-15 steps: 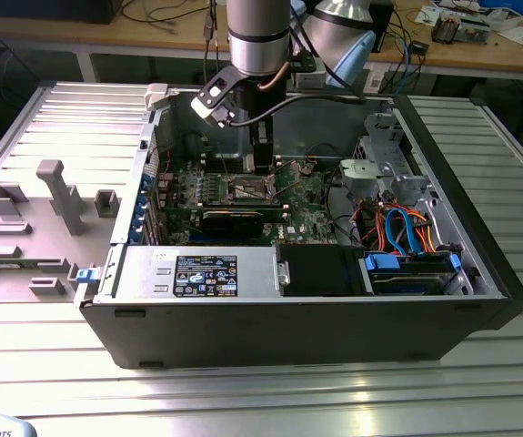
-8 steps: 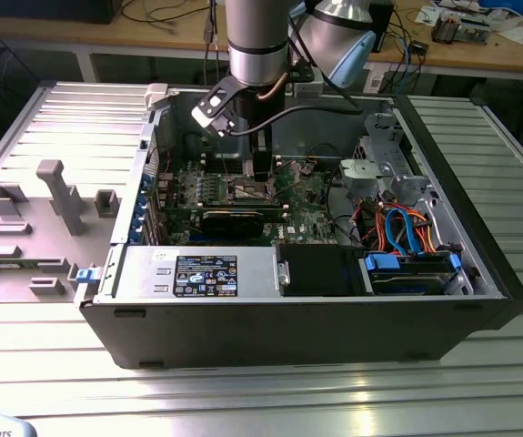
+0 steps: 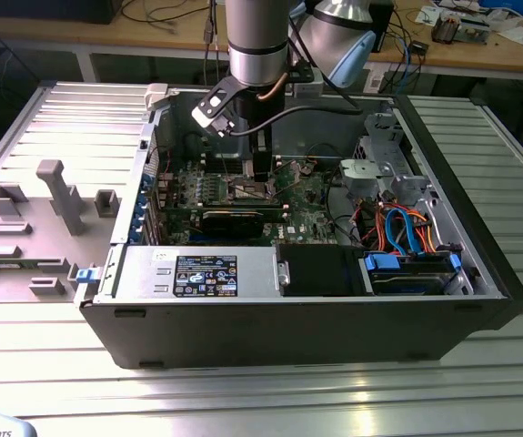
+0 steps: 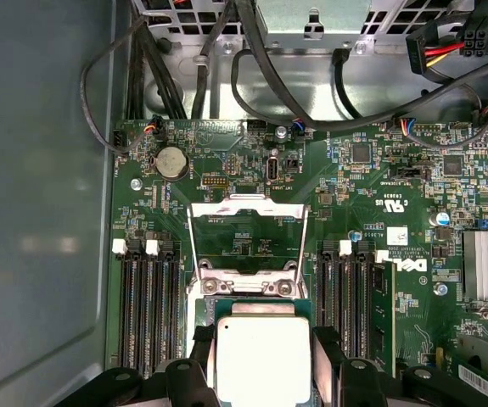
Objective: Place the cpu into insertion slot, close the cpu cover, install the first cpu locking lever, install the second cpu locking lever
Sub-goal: 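Place the cpu into insertion slot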
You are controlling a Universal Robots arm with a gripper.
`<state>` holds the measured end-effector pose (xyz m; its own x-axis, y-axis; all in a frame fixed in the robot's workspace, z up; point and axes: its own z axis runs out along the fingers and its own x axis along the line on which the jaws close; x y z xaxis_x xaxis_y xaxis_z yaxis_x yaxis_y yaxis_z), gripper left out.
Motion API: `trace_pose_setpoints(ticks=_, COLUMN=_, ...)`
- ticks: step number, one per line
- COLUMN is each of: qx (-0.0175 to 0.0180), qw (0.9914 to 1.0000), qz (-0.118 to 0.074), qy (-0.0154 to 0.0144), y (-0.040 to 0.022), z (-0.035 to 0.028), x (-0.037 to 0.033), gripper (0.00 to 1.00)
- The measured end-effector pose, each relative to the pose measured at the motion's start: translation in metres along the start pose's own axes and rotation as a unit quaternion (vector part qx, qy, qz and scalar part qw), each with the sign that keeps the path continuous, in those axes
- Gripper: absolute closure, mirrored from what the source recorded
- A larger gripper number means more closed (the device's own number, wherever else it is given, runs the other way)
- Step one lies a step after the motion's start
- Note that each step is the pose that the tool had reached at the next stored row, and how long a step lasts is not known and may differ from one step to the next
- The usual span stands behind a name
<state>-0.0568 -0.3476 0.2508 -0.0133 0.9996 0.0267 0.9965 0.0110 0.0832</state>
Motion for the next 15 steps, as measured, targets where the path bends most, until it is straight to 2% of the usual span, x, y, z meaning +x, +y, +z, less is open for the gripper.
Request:
trace_pose_setpoints(ticks=7, qx=0.0, qw=1.0, qz=0.0, qy=0.0, y=0.0, z=0.0001, x=0.0, gripper=0.46)
trace_pose_setpoints(ticks=11, qx=0.0, qw=1.0, qz=0.0, qy=0.0005, y=-0.0014, z=0.0035, x=0.0006, gripper=0.46)
trace_pose_setpoints(ticks=15, qx=-0.0001, qw=0.99999, qz=0.0, qy=0.0048, y=-0.0045, z=0.0082, x=0.0005, gripper=0.46)
